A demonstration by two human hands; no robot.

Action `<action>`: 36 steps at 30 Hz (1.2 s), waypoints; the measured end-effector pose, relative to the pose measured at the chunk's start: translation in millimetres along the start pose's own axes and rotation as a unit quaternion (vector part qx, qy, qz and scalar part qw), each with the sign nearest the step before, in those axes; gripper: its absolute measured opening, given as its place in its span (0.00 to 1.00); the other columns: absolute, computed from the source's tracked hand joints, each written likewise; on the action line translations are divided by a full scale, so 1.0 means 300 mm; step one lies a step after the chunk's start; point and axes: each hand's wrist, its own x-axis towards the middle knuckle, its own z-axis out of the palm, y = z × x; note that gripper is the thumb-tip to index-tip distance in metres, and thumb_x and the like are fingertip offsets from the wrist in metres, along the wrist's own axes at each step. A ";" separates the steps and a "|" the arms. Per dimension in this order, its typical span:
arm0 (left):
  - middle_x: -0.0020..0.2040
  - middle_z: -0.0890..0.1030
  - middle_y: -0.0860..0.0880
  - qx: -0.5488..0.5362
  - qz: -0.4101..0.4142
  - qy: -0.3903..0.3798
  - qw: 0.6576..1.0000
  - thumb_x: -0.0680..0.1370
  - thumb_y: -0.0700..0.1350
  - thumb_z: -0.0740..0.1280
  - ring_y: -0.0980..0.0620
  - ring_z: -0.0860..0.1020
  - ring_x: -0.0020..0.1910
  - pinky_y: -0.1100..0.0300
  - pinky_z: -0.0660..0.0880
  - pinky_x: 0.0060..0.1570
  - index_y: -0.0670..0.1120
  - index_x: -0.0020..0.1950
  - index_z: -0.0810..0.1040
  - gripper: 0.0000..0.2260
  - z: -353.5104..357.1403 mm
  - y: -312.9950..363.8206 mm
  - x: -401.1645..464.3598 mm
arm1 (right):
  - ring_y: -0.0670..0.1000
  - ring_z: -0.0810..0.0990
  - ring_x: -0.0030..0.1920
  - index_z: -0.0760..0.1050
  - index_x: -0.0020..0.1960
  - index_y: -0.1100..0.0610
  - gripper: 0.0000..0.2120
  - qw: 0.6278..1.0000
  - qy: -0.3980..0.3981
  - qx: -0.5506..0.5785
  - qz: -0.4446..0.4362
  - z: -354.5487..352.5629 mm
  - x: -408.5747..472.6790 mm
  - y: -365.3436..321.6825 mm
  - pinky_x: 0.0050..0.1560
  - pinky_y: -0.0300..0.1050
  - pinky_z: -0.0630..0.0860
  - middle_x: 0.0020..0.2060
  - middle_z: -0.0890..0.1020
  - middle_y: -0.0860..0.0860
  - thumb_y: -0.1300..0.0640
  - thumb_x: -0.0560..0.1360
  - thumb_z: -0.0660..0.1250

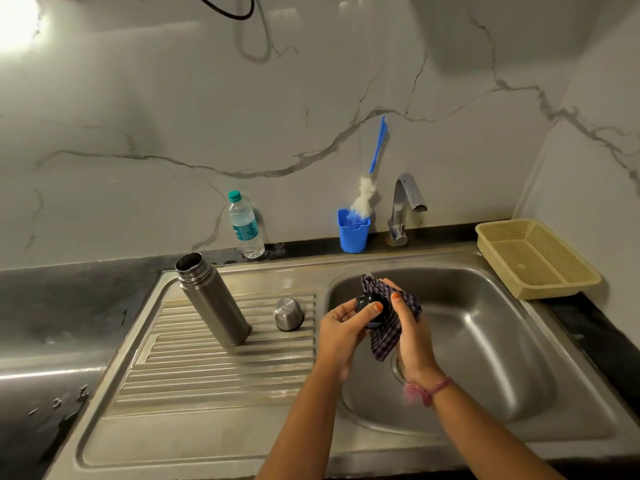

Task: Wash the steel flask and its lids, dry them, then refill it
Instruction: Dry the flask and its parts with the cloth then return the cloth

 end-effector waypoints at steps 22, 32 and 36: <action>0.50 0.80 0.48 0.356 0.043 0.223 0.907 0.66 0.44 0.82 0.50 0.81 0.49 0.58 0.80 0.47 0.47 0.53 0.74 0.22 -0.547 0.034 -0.172 | 0.53 0.81 0.53 0.78 0.56 0.55 0.10 0.973 0.103 0.150 0.140 0.194 0.002 0.119 0.51 0.48 0.77 0.52 0.83 0.52 0.53 0.78 0.62; 0.55 0.80 0.47 0.490 0.051 0.256 0.832 0.64 0.45 0.81 0.47 0.79 0.56 0.57 0.76 0.57 0.41 0.69 0.71 0.37 -0.759 0.037 -0.190 | 0.53 0.80 0.55 0.78 0.56 0.53 0.11 0.972 0.122 0.134 0.148 0.174 0.022 0.151 0.57 0.51 0.75 0.54 0.82 0.52 0.52 0.78 0.63; 0.53 0.79 0.51 0.485 0.036 0.261 0.834 0.63 0.46 0.82 0.46 0.80 0.57 0.53 0.76 0.61 0.42 0.72 0.69 0.41 -0.781 0.027 -0.174 | 0.52 0.80 0.53 0.77 0.56 0.53 0.10 0.974 0.123 0.121 0.144 0.161 0.027 0.156 0.54 0.49 0.76 0.52 0.82 0.50 0.52 0.79 0.62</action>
